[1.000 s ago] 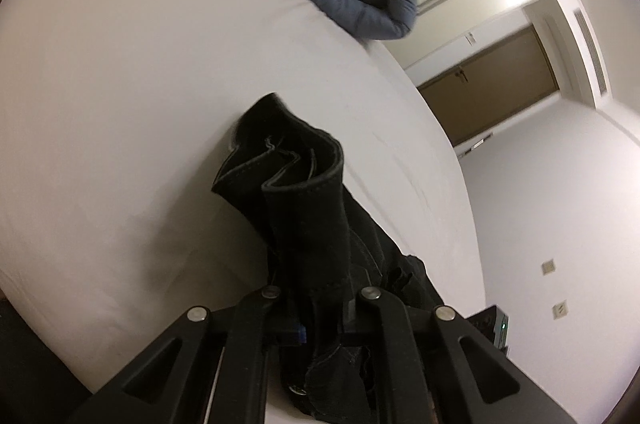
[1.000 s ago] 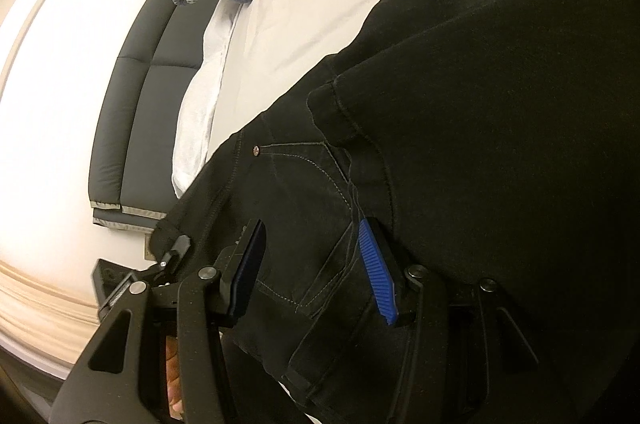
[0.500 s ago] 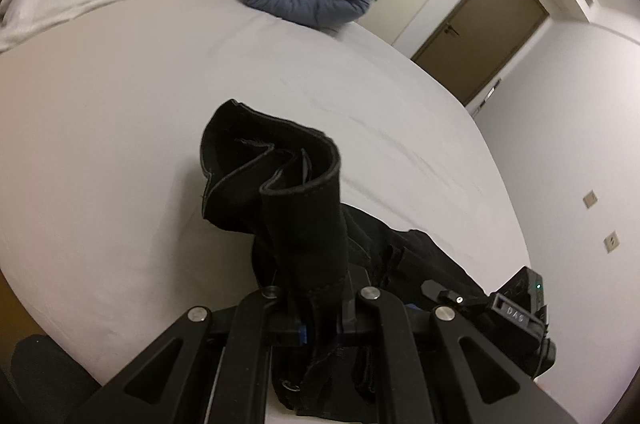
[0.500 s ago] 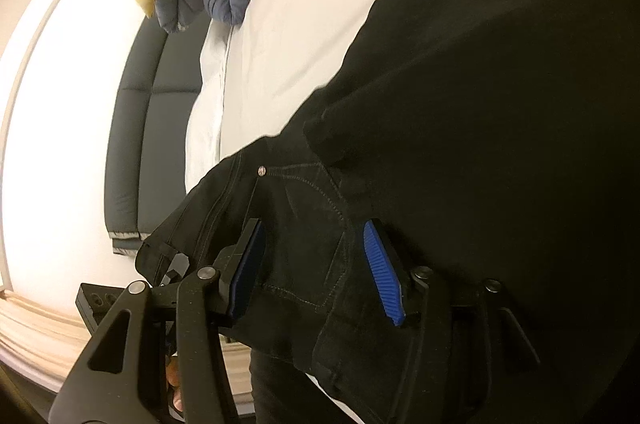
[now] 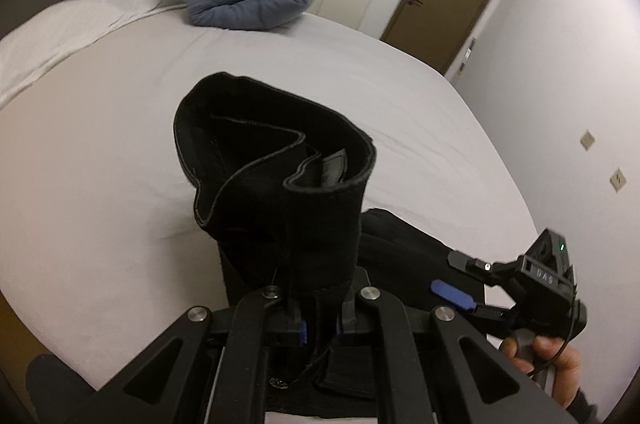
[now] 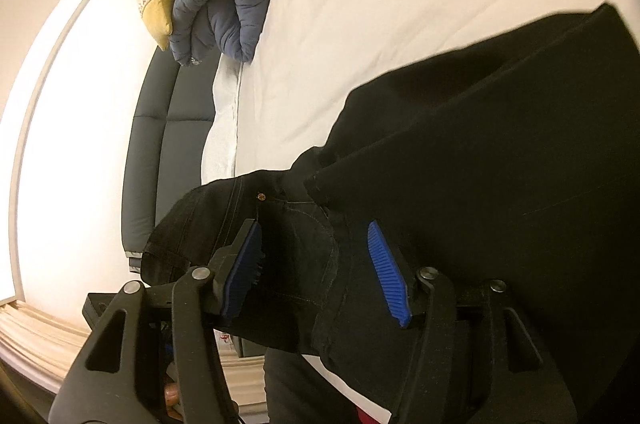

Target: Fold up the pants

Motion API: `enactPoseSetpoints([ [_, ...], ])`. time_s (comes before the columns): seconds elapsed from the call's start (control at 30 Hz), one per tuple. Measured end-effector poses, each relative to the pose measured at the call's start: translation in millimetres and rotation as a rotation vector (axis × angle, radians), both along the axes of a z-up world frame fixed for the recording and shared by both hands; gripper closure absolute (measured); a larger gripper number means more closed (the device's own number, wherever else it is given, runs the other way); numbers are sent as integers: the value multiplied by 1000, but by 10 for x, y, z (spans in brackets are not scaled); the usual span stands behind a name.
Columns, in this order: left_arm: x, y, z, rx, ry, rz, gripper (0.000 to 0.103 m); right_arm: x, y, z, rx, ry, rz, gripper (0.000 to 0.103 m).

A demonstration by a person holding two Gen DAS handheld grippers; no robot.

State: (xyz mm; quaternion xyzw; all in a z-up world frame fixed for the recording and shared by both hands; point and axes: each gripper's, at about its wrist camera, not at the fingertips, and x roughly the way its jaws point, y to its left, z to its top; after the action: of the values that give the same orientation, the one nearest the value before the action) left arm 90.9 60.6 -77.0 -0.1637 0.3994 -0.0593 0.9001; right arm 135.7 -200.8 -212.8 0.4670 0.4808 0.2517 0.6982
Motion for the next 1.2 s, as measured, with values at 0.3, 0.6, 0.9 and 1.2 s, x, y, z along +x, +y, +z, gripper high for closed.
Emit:
enactPoseSetpoints([
  [0.3,-9,-816,-29,136,-13,-203,95,-204,-424,347,37,-91,21,29],
  [0.6,-359,-1648,-364,267,11,-466,96,-556,-962,257,106,-75,-24,19],
  [0.9,-366,-1850,-522,416,-15,-532,95,-748,-1104,-7,5,69,-19,18],
  [1.2,-757,-2181,-699,715,-133,-623,95,-627,-966,395,-198,42,82,18],
])
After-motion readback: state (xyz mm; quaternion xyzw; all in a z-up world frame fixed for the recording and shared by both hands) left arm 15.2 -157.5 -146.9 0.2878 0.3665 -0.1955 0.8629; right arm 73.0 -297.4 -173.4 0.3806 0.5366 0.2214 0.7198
